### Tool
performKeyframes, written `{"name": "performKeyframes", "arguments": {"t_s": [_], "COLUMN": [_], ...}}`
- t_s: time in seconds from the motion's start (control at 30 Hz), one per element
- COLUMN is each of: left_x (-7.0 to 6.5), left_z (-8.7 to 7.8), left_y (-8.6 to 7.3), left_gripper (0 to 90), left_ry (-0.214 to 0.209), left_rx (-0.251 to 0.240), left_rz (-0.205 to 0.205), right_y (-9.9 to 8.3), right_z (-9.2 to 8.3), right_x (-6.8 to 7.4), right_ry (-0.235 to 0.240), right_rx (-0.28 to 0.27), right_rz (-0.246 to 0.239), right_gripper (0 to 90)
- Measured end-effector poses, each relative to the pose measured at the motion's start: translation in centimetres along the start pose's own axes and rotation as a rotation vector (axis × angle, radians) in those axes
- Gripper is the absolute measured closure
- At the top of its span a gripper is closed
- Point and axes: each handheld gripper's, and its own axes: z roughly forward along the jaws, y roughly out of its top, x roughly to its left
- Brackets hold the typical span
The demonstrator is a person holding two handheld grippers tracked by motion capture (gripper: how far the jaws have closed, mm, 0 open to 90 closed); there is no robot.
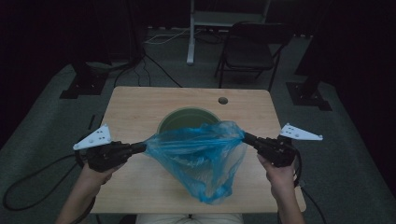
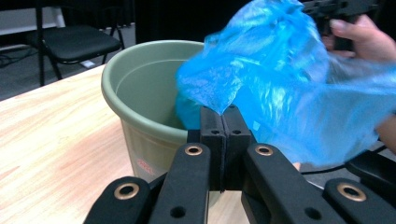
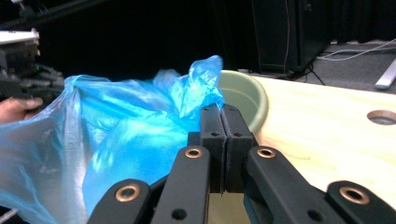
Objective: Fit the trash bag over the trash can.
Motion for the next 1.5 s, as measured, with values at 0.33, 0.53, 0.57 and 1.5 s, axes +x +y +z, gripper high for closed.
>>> {"name": "performKeyframes", "arguments": {"t_s": [0.33,0.53,0.57,1.5], "left_x": [0.2,0.4,0.6,2.3], "left_z": [0.4,1.5,1.9,3.7], "left_y": [-1.4,-3.5,-4.2,1.0], "left_gripper": [90.0,90.0,90.0,36.2], "left_ry": [-0.068,-0.067,-0.083,-0.135], "left_rx": [0.075,0.168,0.178,0.171], "left_rz": [-0.031,-0.042,-0.069,-0.161], "right_y": [-1.9,-4.6,-5.3,2.3], "right_z": [0.3,2.2,2.5,2.2], "right_x": [-1.7,-2.8,-3.1,-2.3], "right_ry": [-0.003,0.004,0.000,0.018], "right_rx": [0.039,0.165,0.190,0.102], "right_rz": [0.066,0.116,0.134,0.064], "right_gripper": [89.7,89.7,89.7,52.0]}}
